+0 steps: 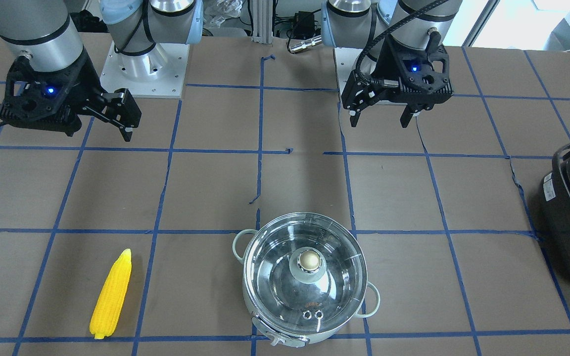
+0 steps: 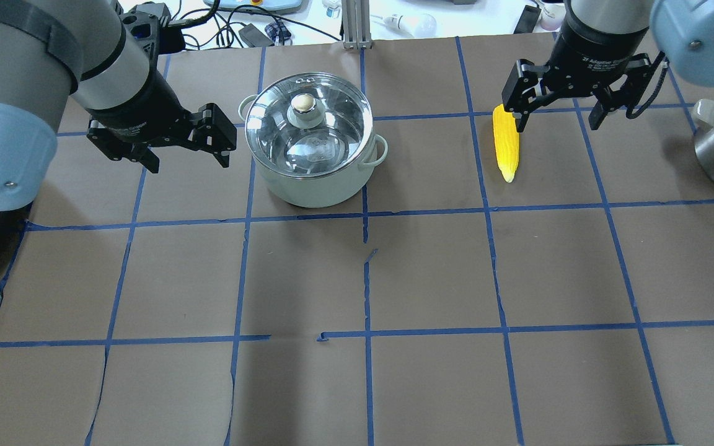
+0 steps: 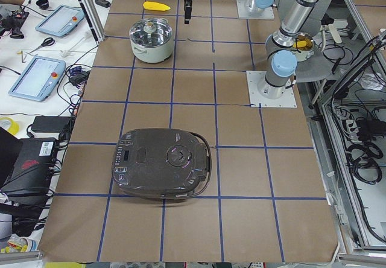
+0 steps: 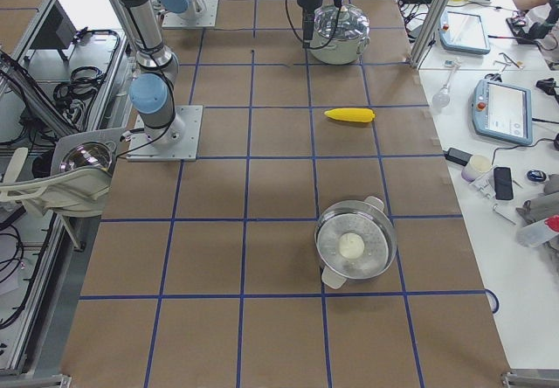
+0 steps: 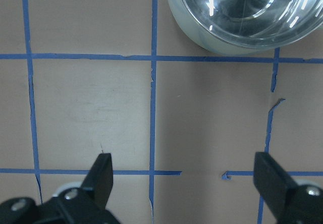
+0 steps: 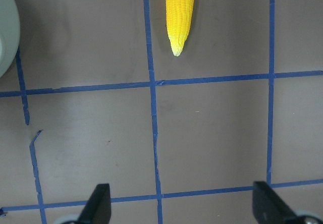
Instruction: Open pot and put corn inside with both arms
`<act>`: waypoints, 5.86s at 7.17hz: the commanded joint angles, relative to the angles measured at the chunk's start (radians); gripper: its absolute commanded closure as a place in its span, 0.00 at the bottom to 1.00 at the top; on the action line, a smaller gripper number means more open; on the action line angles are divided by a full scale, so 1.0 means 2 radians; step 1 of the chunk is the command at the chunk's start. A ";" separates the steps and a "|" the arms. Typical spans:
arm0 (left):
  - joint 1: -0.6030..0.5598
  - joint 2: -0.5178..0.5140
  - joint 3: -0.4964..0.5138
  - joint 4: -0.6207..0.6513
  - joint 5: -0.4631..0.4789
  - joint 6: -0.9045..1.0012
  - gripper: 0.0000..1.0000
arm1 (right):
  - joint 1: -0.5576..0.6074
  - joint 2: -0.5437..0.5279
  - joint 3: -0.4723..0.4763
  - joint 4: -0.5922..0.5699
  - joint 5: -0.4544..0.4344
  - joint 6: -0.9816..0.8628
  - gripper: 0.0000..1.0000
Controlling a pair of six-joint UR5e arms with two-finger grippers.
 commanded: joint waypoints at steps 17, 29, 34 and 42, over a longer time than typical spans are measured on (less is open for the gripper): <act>0.000 0.001 0.000 -0.001 0.002 0.001 0.00 | -0.003 -0.010 -0.005 -0.011 0.009 0.007 0.00; -0.020 -0.212 0.153 0.047 0.001 -0.011 0.00 | -0.051 0.231 0.023 -0.291 0.010 0.023 0.00; -0.073 -0.320 0.243 0.077 0.032 -0.050 0.00 | -0.052 0.287 0.017 -0.341 0.055 0.028 0.00; -0.076 -0.327 0.230 0.076 0.016 -0.053 0.21 | -0.053 0.287 -0.021 -0.370 0.059 0.022 1.00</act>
